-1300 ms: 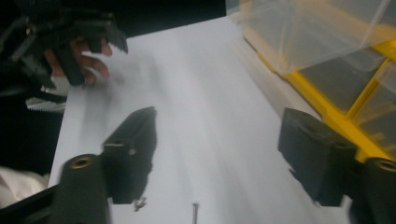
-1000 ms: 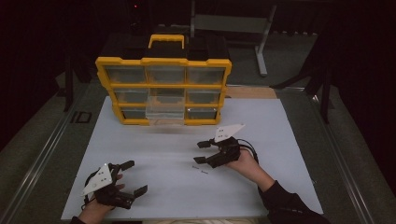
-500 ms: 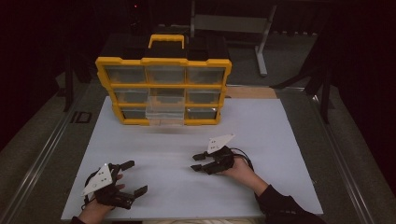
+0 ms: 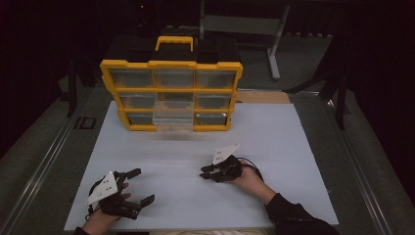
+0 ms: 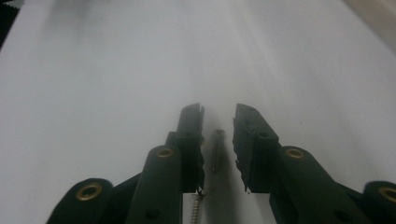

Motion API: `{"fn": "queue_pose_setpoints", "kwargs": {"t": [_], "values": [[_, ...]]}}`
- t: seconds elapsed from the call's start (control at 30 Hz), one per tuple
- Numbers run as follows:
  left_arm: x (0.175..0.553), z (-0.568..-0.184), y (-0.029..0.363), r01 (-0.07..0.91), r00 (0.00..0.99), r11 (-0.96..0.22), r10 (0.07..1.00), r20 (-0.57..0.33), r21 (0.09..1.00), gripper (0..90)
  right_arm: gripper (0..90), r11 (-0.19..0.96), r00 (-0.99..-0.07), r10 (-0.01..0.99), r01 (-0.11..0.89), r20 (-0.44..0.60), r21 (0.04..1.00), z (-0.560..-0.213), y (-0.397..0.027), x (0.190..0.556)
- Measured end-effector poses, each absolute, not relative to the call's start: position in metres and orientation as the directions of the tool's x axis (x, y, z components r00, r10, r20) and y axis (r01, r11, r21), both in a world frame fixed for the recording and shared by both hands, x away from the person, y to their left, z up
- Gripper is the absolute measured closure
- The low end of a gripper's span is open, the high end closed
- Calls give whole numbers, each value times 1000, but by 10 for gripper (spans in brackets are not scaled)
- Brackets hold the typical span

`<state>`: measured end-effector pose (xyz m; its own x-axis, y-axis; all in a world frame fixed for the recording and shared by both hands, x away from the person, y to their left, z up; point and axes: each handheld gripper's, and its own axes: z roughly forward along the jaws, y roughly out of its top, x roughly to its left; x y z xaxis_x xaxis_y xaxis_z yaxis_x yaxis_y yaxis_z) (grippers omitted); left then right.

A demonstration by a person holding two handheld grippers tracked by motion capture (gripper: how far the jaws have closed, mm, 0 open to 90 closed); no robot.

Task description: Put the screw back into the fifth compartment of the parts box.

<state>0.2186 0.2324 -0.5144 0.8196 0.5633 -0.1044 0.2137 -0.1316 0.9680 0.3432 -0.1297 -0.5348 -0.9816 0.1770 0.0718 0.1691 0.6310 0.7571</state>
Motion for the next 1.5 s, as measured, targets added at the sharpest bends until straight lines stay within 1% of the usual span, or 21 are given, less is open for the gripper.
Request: {"fn": "queue_pose_setpoints", "kwargs": {"t": [0.13, 0.27, 0.33, 0.37, 0.4, 0.63, 0.77, 1.03, 1.1, 1.23, 1.5], "values": [[219, -514, 233, 213, 820, -131, 563, -104, 968, 13, 747, 642, -982, 179, 164, 62, 749, -537, -128, 344], [219, -514, 232, 213, 820, -133, 563, -104, 968, 13, 787, 649, -985, 171, 137, 32, 748, -538, -127, 342], [219, -514, 232, 214, 820, -132, 563, -105, 968, 14, 824, 648, -987, 160, 123, 23, 752, -538, -127, 340], [219, -514, 232, 214, 820, -132, 563, -105, 968, 13, 824, 648, -987, 160, 123, 23, 752, -538, -127, 340], [219, -515, 232, 214, 820, -133, 563, -104, 968, 13, 871, 647, -987, 161, 124, 24, 752, -538, -127, 340], [219, -515, 233, 214, 819, -134, 564, -103, 968, 13, 875, 651, -984, 169, 158, 61, 743, -536, -126, 341], [219, -515, 232, 214, 820, -133, 563, -104, 968, 13, 876, 644, -984, 166, 160, 67, 748, -529, -128, 341], [219, -515, 232, 214, 819, -134, 565, -103, 968, 13, 875, 622, -982, 177, 158, 58, 767, -505, -135, 342], [219, -515, 232, 214, 819, -134, 565, -102, 968, 13, 875, 610, -981, 185, 156, 51, 777, -494, -139, 343], [219, -515, 232, 213, 819, -135, 565, -101, 968, 13, 876, 602, -981, 190, 148, 39, 785, -483, -142, 344], [219, -515, 232, 212, 820, -136, 564, -100, 968, 13, 876, 557, -973, 227, 165, 42, 814, -449, -153, 349]]}}
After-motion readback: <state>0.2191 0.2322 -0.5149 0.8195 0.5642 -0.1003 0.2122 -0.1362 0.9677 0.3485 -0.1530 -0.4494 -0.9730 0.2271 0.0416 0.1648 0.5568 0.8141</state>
